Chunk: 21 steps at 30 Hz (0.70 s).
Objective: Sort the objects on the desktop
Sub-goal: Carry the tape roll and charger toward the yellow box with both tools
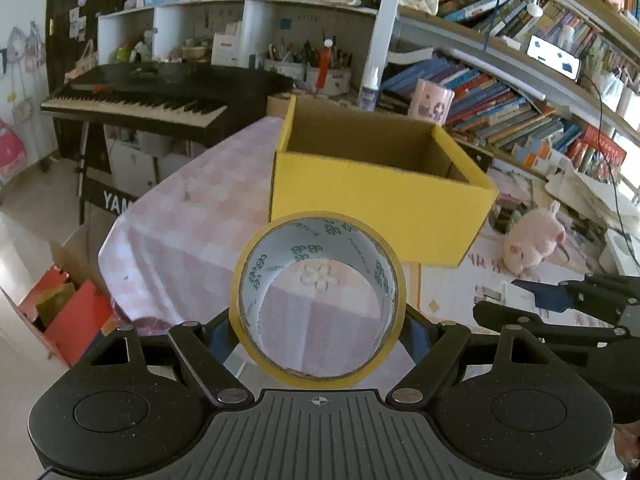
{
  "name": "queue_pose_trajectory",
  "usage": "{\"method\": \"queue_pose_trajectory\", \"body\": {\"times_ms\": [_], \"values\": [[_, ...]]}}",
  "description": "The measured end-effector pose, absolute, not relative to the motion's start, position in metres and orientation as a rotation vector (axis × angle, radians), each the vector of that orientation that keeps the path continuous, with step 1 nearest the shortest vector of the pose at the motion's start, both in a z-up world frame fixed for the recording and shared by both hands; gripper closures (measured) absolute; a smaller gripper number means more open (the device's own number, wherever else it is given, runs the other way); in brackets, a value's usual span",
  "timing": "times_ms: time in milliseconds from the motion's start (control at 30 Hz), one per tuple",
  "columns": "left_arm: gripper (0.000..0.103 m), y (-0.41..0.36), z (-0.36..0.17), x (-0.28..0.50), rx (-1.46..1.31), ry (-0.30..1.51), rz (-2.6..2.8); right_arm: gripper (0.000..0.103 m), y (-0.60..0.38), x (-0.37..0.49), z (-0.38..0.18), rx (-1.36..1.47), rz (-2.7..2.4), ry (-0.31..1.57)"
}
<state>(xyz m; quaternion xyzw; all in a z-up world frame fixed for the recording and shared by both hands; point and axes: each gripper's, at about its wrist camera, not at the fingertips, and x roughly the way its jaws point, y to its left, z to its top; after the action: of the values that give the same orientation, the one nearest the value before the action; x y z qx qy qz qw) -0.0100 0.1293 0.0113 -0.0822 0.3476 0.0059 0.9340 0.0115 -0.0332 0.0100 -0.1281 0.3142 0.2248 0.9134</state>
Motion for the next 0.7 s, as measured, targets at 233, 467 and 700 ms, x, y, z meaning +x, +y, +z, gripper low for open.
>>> {"method": "queue_pose_trajectory", "body": {"times_ms": [233, 467, 700], "values": [[0.021, 0.128, 0.031, 0.021, -0.149, 0.648, 0.025, 0.068, -0.032, 0.045, 0.030, -0.261, 0.486, 0.578], [0.021, 0.119, 0.051, 0.066, -0.118, 0.590, 0.022, 0.068, -0.030, 0.089, 0.051, -0.268, 0.520, 0.498], [0.021, 0.105, 0.054, 0.108, -0.074, 0.585, 0.030, 0.068, -0.034, 0.145, 0.056, -0.284, 0.553, 0.482]]}}
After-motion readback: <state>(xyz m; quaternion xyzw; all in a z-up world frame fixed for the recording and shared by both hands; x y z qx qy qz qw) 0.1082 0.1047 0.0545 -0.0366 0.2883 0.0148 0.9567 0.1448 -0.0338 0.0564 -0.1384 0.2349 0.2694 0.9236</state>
